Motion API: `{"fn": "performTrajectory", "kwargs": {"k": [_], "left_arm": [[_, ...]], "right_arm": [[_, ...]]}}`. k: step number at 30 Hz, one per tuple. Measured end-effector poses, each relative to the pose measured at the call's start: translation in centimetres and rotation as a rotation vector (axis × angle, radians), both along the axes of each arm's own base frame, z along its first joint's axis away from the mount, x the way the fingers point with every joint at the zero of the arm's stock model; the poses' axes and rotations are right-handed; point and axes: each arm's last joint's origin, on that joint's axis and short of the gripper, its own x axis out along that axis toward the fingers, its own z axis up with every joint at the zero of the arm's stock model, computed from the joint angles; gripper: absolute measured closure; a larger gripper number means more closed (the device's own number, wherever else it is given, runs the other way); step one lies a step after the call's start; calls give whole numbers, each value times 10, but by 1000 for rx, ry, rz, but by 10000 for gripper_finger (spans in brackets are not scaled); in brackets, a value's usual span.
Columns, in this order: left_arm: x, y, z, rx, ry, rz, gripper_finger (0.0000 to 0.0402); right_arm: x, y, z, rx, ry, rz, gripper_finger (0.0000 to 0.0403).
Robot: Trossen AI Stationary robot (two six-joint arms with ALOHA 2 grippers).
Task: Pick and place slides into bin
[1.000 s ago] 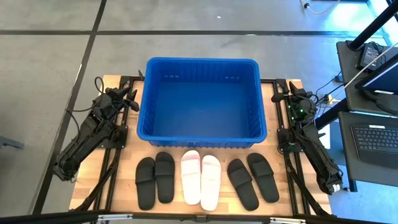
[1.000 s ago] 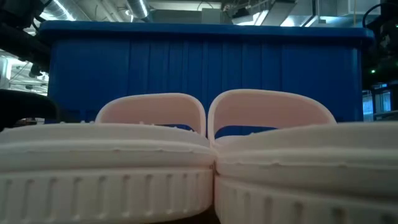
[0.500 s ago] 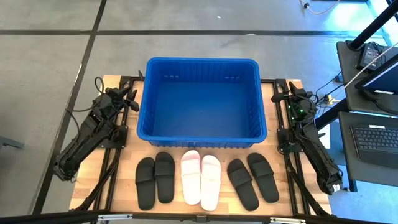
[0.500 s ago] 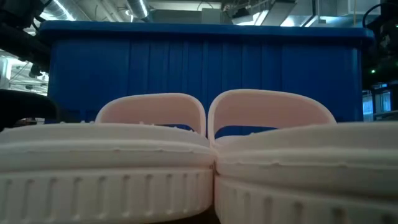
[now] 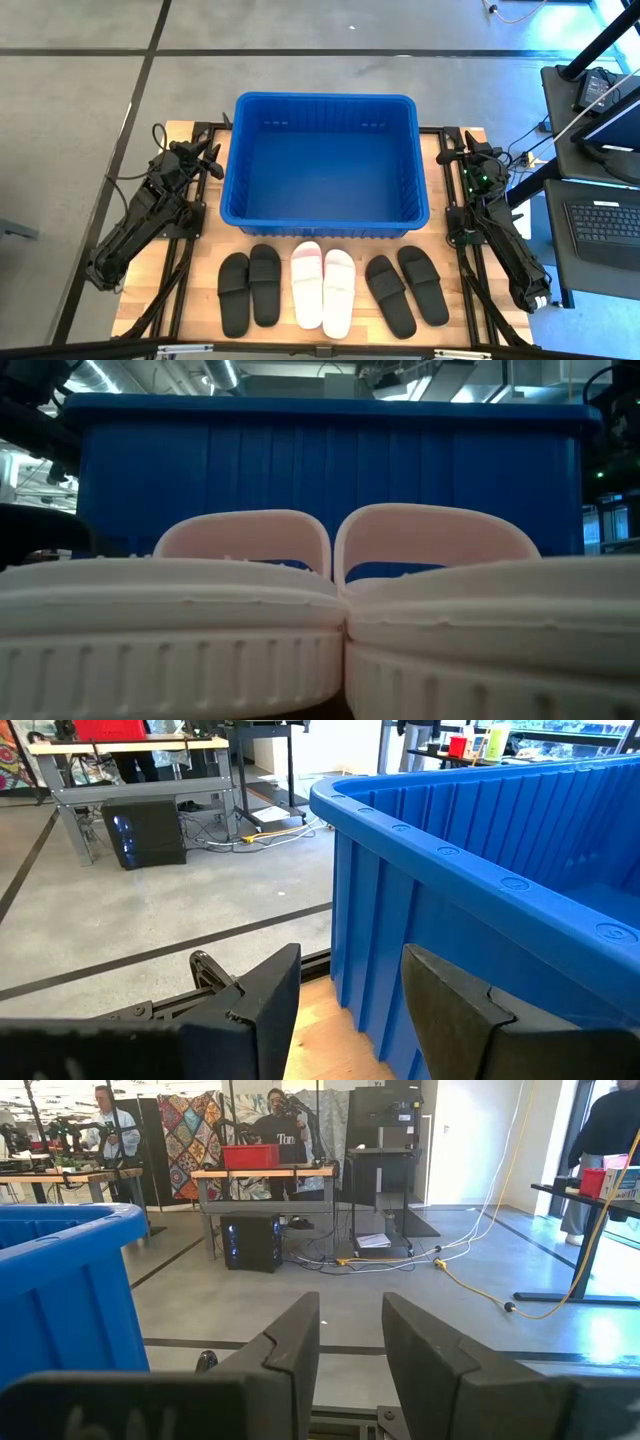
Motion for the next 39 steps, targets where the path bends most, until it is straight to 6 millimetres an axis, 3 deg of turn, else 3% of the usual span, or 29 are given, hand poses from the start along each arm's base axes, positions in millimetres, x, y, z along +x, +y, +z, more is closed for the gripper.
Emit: {"fn": "performTrajectory", "kwargs": {"k": [16,26,35,39], "left_arm": [[0,0,0,0,1,0,230],[-3,1,1,125,275,68,230],[-2,1,3,138,245,39,230],[2,0,10,135,31,-65,230]], "right_arm": [[0,0,0,0,0,0,289],[0,0,0,0,0,0,289],[0,0,0,14,-129,7,289],[0,0,0,17,-159,8,289]]}}
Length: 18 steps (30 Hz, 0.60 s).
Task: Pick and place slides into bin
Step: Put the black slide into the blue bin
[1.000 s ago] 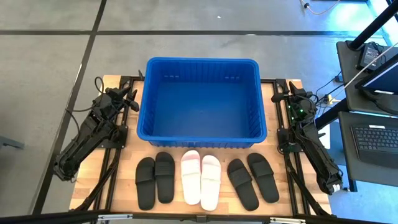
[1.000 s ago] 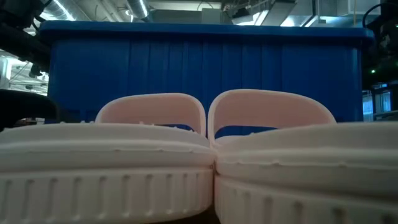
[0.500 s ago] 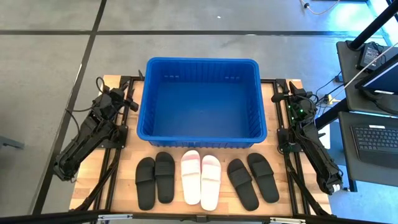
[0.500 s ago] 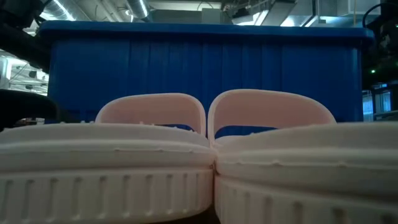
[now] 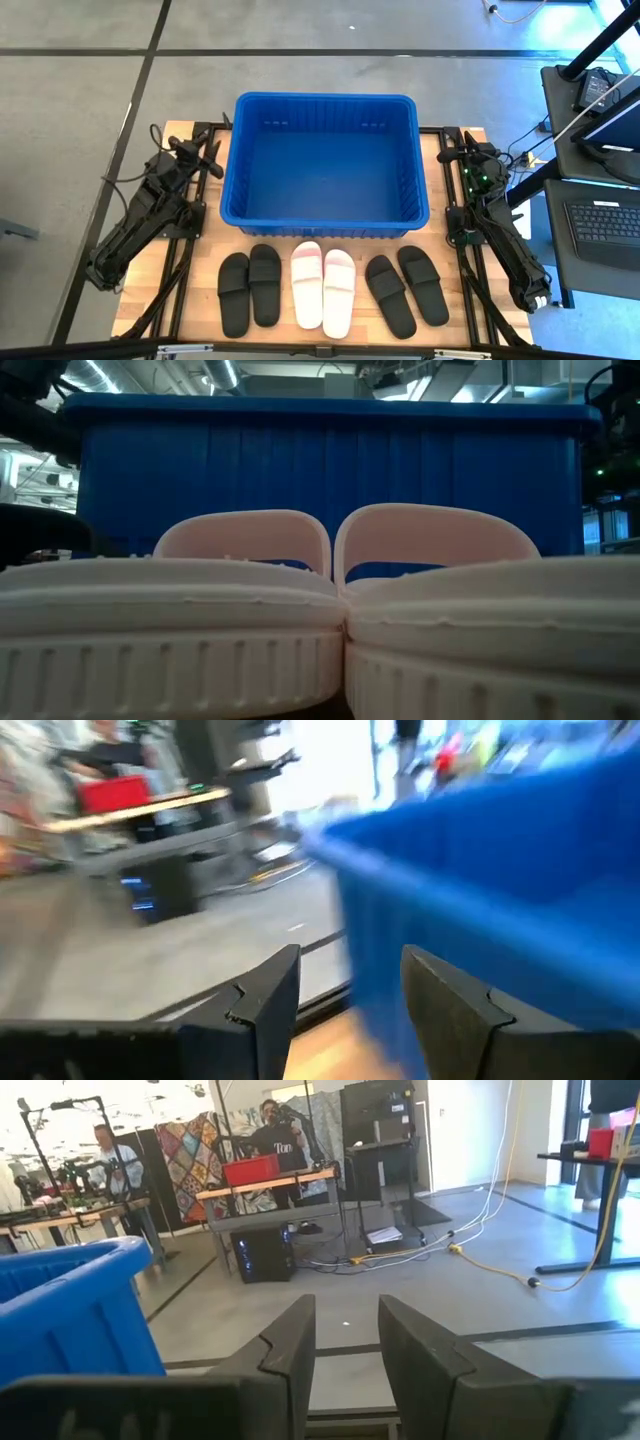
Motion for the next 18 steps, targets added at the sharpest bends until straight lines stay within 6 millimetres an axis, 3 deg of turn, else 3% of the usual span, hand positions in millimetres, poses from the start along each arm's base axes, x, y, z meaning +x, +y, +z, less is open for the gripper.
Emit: {"fn": "performTrajectory", "kwargs": {"k": [9,14,18], "left_arm": [[3,-2,13,-31,-298,-121,230],[4,-2,13,-71,-361,-135,230],[6,-4,13,-90,-359,-243,229]], "right_arm": [[0,0,0,0,3,0,289],[0,0,0,-1,3,0,289],[0,0,0,-1,3,0,289]]}}
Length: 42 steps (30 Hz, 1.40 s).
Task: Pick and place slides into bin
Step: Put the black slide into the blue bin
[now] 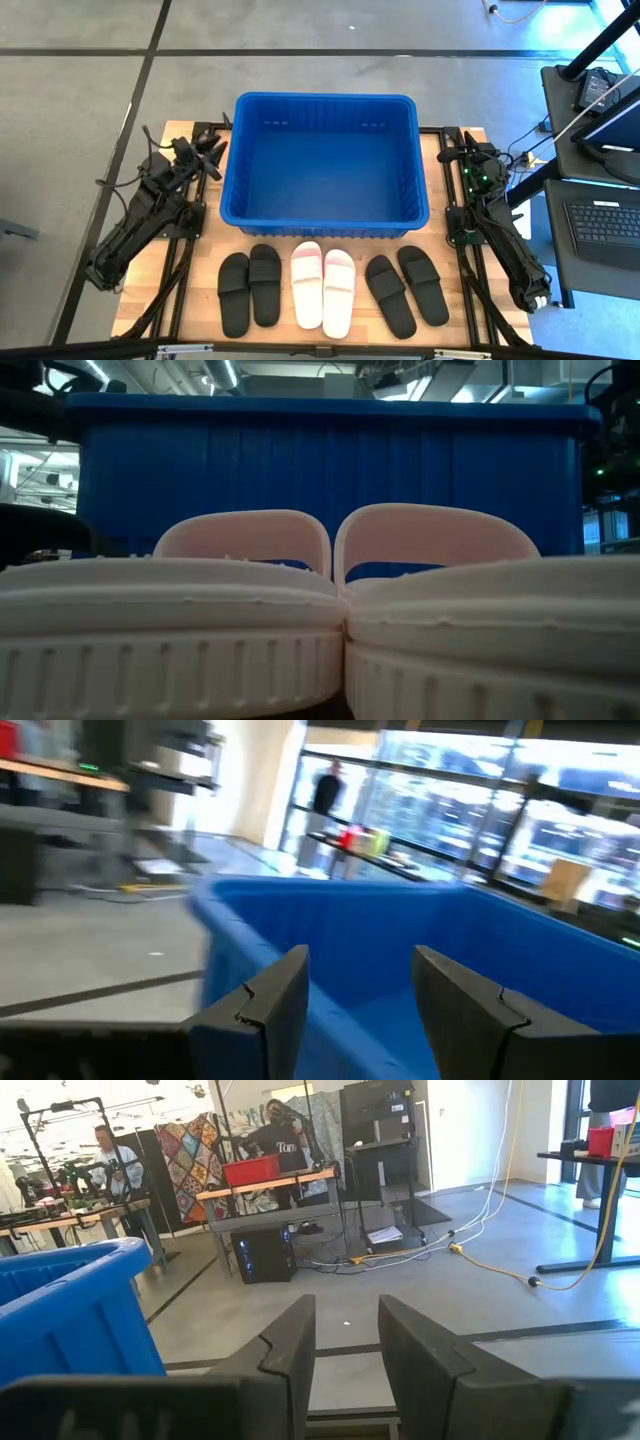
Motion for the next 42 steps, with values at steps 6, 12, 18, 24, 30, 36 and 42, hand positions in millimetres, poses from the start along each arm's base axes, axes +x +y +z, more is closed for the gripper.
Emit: {"fn": "performTrajectory", "kwargs": {"k": [6,12,18,24,30,36,42], "left_arm": [[3,-3,4,32,-18,-121,206],[5,-6,11,123,-33,-155,190],[6,-6,11,126,-38,-145,189],[6,-7,11,147,-19,-159,191],[6,-10,30,188,-7,-214,192],[12,-8,71,263,71,-301,192],[33,-2,121,307,208,-426,192]], "right_arm": [[0,0,0,-1,5,0,289],[0,0,0,0,0,0,289],[0,0,0,0,0,0,289],[0,0,0,0,0,0,289],[0,0,0,0,0,0,289],[0,0,0,-1,-1,0,289],[0,0,0,-1,-1,0,289]]}}
